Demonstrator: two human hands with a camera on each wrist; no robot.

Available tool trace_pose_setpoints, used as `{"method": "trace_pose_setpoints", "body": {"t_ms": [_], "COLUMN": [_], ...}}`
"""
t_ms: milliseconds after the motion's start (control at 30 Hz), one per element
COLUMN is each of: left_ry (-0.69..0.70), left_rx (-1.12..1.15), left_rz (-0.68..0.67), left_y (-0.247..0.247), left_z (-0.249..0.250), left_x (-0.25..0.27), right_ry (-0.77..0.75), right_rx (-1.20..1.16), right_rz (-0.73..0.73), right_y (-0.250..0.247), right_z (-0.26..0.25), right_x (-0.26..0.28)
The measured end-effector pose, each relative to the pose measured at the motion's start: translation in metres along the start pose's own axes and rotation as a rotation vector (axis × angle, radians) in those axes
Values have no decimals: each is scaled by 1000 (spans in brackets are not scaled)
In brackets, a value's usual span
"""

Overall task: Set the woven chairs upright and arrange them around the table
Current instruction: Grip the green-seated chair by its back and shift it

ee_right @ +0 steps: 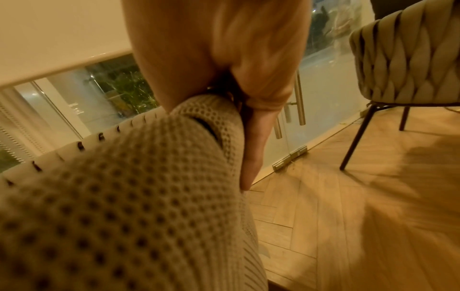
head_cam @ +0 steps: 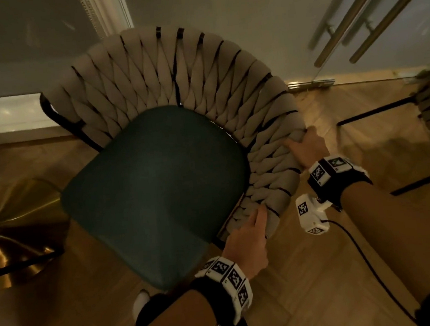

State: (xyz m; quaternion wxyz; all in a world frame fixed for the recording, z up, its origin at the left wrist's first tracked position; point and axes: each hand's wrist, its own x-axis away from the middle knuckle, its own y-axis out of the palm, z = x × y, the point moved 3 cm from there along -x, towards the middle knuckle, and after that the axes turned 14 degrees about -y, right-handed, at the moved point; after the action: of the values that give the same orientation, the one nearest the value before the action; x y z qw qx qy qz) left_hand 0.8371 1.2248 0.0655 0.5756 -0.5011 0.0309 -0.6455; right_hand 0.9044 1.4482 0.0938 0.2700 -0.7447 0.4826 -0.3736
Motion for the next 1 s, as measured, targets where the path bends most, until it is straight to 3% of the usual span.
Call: {"method": "trace_pose_setpoints", "body": {"t_ms": [200,333,633,867,1000], "left_ry": [119,176,117,66,77], "left_rx": [-81,-148,-203,-249,-260], "left_rz": [-85,-104,-66,-46,39], "left_y": [11,-7,-62,-106,-115], "left_z": [-5,-26,-110,-165,-168], "left_x": [13,19,23,32,36], "right_ry": [115,188,240,176,125], "right_rx": [-60,-60,-343,-307,-278], "right_rz": [83,93,110,-21,43], "right_y": [-17,-13,40,71,70], "right_z": [39,47,9,-23,-35], "right_x": [40,67,106,122,120]}}
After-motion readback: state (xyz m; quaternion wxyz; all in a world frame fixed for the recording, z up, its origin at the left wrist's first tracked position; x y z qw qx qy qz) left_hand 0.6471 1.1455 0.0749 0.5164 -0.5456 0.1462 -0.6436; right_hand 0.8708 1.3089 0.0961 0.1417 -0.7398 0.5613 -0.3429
